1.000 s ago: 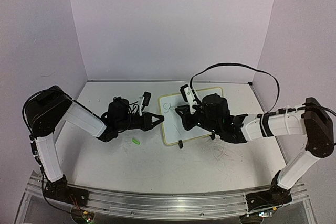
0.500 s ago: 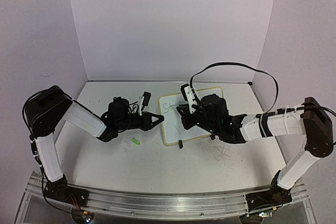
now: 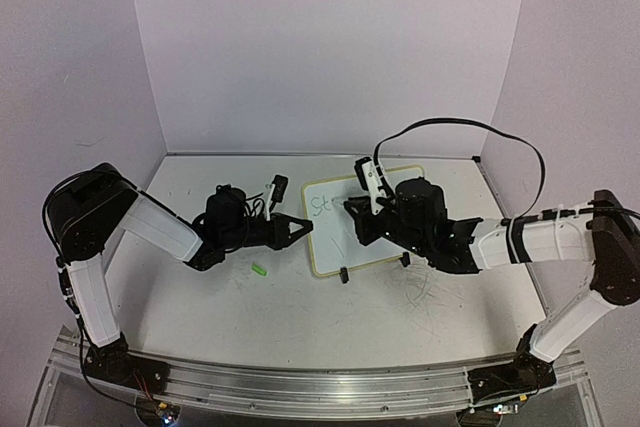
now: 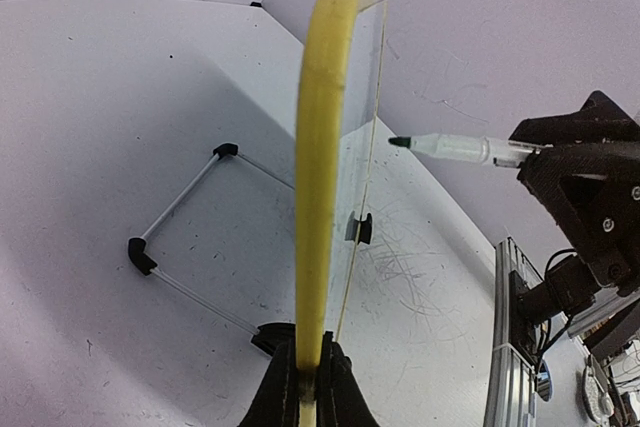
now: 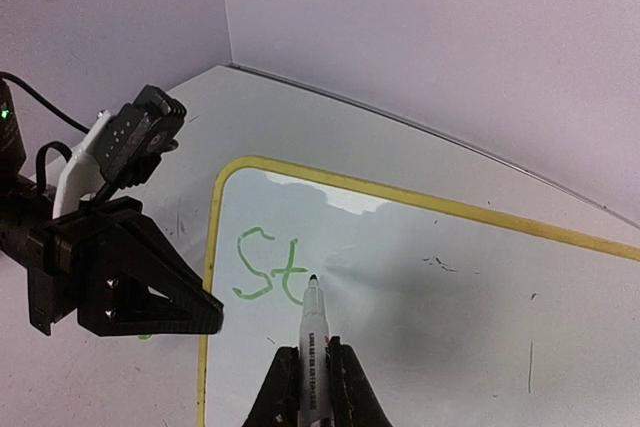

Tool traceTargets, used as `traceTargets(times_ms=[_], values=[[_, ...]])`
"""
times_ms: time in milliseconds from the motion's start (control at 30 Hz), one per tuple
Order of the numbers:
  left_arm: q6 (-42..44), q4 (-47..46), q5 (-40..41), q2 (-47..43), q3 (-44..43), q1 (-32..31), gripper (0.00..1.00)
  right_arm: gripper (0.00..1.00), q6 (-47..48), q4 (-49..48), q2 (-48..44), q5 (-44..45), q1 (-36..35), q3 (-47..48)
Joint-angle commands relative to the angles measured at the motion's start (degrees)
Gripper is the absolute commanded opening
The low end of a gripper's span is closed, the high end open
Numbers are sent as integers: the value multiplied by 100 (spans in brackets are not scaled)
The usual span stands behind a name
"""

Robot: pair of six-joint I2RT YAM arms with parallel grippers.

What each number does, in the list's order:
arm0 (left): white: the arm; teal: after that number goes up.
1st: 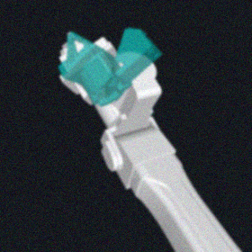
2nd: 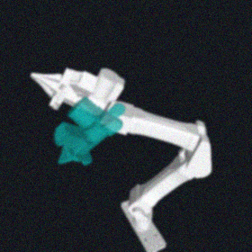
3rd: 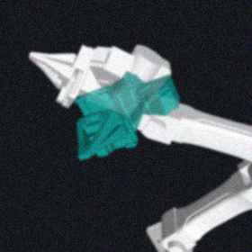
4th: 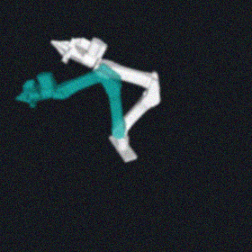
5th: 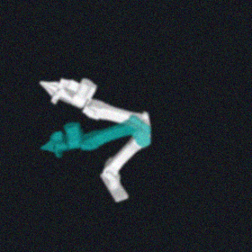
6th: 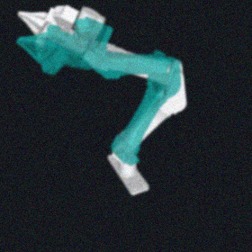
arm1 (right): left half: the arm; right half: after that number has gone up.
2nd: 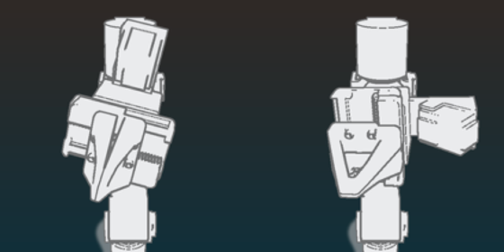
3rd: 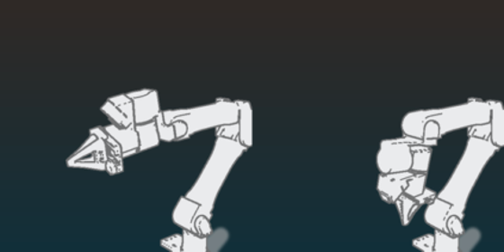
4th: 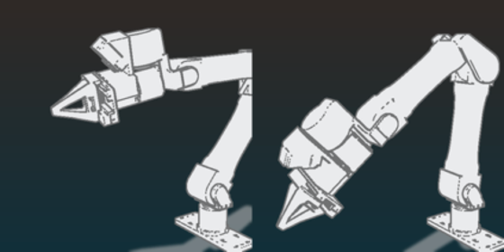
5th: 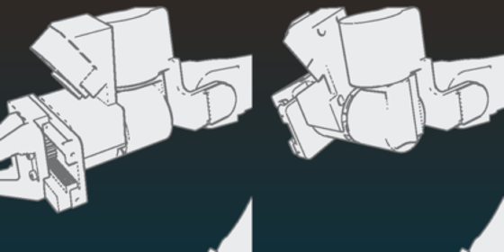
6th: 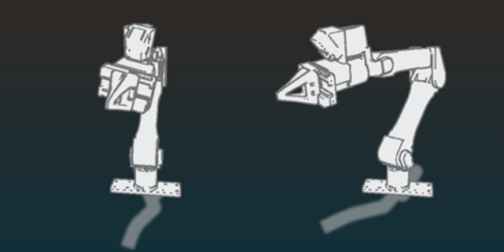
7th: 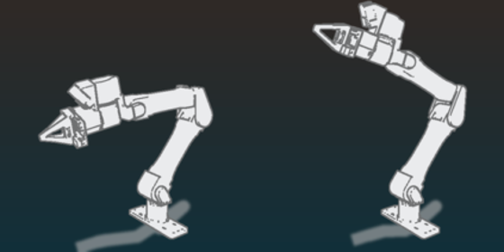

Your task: Write a sentence on the whiteboard

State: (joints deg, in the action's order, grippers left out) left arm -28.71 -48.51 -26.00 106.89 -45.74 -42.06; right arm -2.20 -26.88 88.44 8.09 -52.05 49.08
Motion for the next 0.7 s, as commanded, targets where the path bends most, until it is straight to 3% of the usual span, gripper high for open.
traceTargets(times_ms=[0, 667], values=[[9, -32, -10, -238, -53, -17, 0, 0, -31, -83, 92, -147, 3, 45], [32, -16, -7, -252, -67, -12, 0, 0, -139, -93, 254, 387, 2, 49]])
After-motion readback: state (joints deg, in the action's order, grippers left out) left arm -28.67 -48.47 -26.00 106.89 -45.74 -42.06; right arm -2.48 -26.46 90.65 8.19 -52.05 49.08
